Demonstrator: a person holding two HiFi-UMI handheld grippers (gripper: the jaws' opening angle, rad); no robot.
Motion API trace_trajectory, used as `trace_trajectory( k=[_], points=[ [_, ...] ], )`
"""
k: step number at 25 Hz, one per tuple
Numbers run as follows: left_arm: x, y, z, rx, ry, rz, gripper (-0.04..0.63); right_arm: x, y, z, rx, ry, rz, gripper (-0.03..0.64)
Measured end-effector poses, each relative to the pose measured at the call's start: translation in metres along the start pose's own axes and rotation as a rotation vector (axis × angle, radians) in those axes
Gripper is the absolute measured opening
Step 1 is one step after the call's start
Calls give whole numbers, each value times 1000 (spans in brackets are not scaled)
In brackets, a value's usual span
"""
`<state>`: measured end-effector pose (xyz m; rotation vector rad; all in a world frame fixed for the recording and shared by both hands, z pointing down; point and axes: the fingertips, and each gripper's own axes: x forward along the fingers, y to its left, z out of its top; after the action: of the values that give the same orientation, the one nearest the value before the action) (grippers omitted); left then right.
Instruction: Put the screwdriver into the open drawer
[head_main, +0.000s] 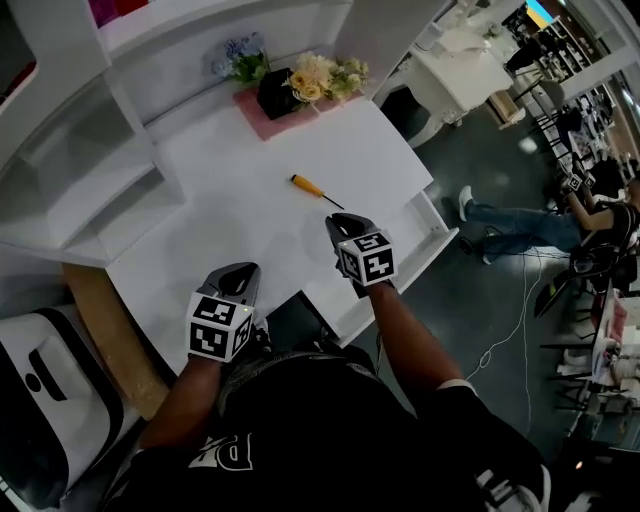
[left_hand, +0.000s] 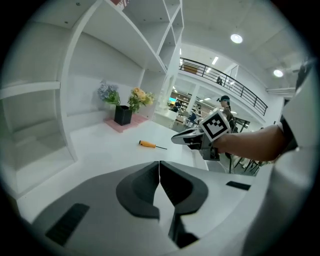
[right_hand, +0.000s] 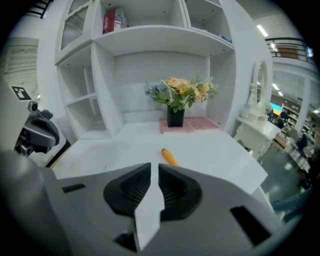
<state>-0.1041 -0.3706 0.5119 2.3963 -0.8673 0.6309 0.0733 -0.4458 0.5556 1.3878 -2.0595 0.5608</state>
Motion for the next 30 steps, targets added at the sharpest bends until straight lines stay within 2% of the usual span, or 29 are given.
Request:
trace_trajectory(
  k=[12, 22, 30],
  points=[
    [-8, 23, -6, -52, 7, 68, 15, 55, -26, -12, -65, 96, 14, 55],
    [-3, 37, -16, -81, 43, 79, 15, 94, -36, -13, -162, 155, 10, 60],
    [2, 40, -26, -100, 69, 71, 15, 119, -43, -13, -321, 206, -6, 85]
  ],
)
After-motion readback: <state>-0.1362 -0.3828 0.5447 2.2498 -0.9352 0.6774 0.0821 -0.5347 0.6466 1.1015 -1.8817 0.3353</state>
